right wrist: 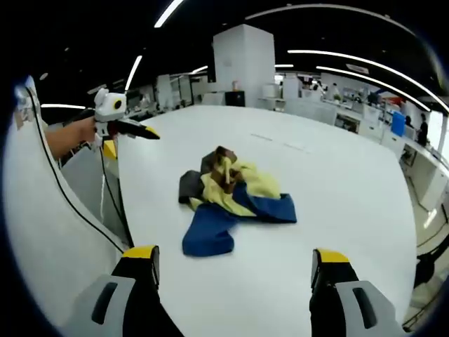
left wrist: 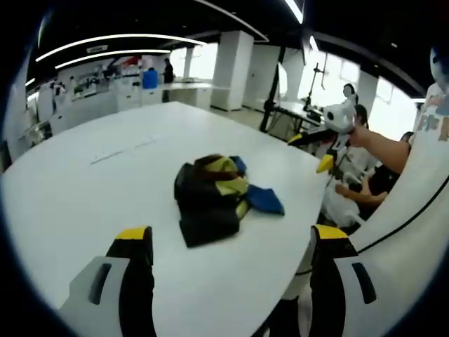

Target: Fold the garment on the visible template until the final outline fits inside the template.

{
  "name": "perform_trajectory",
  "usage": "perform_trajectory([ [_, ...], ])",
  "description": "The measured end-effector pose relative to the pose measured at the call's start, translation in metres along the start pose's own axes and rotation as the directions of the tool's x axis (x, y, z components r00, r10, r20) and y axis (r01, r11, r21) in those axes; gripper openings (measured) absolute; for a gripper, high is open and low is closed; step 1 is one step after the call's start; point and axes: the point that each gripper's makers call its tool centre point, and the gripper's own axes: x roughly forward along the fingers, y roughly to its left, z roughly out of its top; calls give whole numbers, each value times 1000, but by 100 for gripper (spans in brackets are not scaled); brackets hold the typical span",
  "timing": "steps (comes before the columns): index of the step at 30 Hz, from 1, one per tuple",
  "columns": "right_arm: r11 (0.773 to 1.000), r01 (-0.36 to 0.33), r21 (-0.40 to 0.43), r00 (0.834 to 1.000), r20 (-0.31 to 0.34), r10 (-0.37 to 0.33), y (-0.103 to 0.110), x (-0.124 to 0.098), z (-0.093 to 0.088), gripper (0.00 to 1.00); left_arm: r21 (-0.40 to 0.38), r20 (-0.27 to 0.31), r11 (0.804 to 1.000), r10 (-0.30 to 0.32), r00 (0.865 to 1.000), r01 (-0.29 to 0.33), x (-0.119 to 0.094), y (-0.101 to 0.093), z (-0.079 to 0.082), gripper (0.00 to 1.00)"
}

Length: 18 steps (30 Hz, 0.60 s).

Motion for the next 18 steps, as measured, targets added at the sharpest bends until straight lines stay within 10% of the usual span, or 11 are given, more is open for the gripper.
perform_trajectory([
  [18, 1000, 13, 3, 1000, -8, -13, -1, -4, -3, 88, -2, -14, 1000, -4, 1000, 4, -2, 2, -6, 89],
])
